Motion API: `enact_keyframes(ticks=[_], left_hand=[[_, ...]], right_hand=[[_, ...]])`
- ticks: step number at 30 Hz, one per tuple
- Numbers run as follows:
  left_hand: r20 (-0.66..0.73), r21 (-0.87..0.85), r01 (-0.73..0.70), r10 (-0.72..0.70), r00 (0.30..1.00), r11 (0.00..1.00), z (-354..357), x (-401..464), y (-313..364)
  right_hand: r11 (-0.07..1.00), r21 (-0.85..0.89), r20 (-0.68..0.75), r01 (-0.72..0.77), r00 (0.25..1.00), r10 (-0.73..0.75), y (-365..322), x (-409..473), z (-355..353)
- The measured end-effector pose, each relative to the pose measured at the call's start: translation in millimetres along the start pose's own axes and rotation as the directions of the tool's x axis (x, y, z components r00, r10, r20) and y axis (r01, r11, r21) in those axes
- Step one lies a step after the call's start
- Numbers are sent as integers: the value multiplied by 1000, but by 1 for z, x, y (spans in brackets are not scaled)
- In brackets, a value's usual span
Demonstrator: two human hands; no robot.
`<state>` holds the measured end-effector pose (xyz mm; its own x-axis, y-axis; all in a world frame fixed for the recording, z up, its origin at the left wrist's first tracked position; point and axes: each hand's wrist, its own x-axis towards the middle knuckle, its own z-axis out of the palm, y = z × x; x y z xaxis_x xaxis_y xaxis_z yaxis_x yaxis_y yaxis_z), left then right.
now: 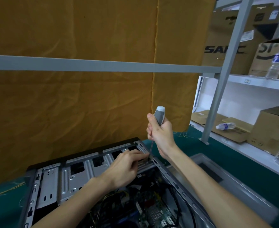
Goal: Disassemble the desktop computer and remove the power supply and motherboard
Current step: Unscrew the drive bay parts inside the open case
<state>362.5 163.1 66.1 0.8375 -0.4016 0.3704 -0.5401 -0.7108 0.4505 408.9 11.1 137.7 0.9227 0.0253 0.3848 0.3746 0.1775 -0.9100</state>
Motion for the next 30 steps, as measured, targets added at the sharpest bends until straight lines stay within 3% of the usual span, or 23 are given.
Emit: enact_keyframes(ticks=[4,9,14,18,22,25,27,30], left_hand=[[-7,3,-4,4,1000,1000,1,-1,0],[-12,7,2,-2,1000,1000,1,-3,1],[-22,26,-2,3,1000,1000,1,-3,0],[-10,27,20,-20,1000,999,2,-3,-2],[9,25,31,-31,999,999,2,-3,-3],[20,33,30,-31,999,999,3,-4,-4],[28,38,26,-27,999,999,3,-3,-4],[36,31,25,-26,999,999,3,-2,-5]], right_hand=[[1000,-19,6,5,1000,-5,1,-1,2],[976,-218,33,18,999,-11,-9,3,5],[989,-98,54,108,993,-103,-27,9,9],[990,-138,56,32,998,-25,-28,10,17],[996,-92,-101,-5,995,-4,-22,12,19],[998,51,-123,-36,992,42,-23,15,17],[990,128,-45,-66,996,72,-24,17,12],[970,168,280,-173,952,122,-25,21,4]])
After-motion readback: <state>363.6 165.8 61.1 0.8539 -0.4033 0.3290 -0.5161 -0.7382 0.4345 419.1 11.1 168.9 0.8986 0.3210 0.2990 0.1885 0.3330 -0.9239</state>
